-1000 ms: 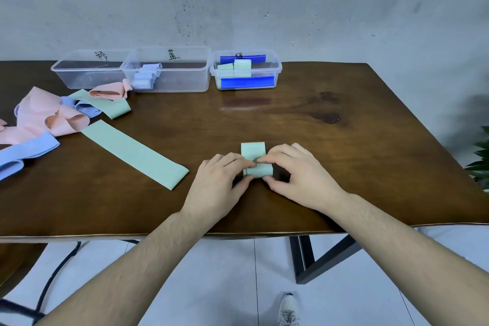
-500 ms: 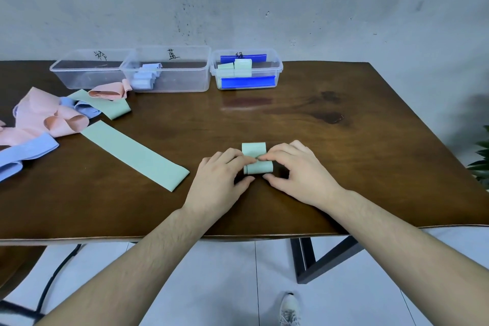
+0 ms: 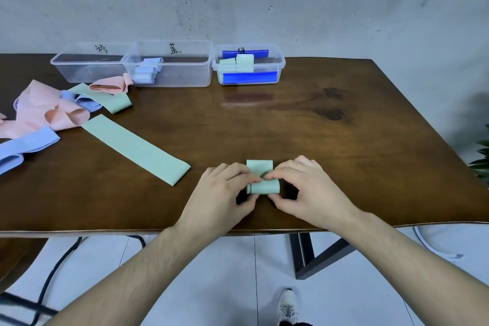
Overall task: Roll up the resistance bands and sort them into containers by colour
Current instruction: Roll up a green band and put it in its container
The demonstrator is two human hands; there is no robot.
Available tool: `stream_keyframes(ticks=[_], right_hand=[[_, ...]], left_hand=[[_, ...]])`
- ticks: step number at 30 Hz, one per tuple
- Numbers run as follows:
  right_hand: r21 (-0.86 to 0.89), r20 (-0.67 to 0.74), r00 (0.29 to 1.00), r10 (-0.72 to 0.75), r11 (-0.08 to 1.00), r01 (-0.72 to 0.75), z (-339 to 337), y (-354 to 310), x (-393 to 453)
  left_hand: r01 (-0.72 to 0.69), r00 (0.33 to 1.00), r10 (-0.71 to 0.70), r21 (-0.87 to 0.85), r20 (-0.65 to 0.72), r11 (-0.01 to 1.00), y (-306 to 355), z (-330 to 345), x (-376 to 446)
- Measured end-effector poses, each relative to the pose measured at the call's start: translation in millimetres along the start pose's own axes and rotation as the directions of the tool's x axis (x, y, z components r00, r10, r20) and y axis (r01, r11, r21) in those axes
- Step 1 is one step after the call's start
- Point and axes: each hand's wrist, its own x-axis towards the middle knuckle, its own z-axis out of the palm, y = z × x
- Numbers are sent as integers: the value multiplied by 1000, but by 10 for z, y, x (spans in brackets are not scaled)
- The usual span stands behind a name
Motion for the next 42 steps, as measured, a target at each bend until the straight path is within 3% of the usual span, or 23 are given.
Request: stream_keyframes(ticks=[4,14,24,36,42], right_hand=[[8,-2,1000,-11,1000,11,-18,-69,-84],[-13,-35,999,-19,1000,19,13,-88,-114],[28,-78,997,-10,1000,12,51,-58,-71],[-76,-91,996,-23,997,16,61,-56,-50],[-66,-118,993,1,998,-9,94,-24,15]], left_hand=[[-17,999,16,-34,-28,999,9,-12,-88],[31,998,-27,-74,56,997,-22,-44,-56],[11,1000,-10,-56,28,998,-25,-35,-33],[100,992,-95,-66,79,993,-40,-27,46],[61,997,-61,-17,38,998,-6,-59,76]])
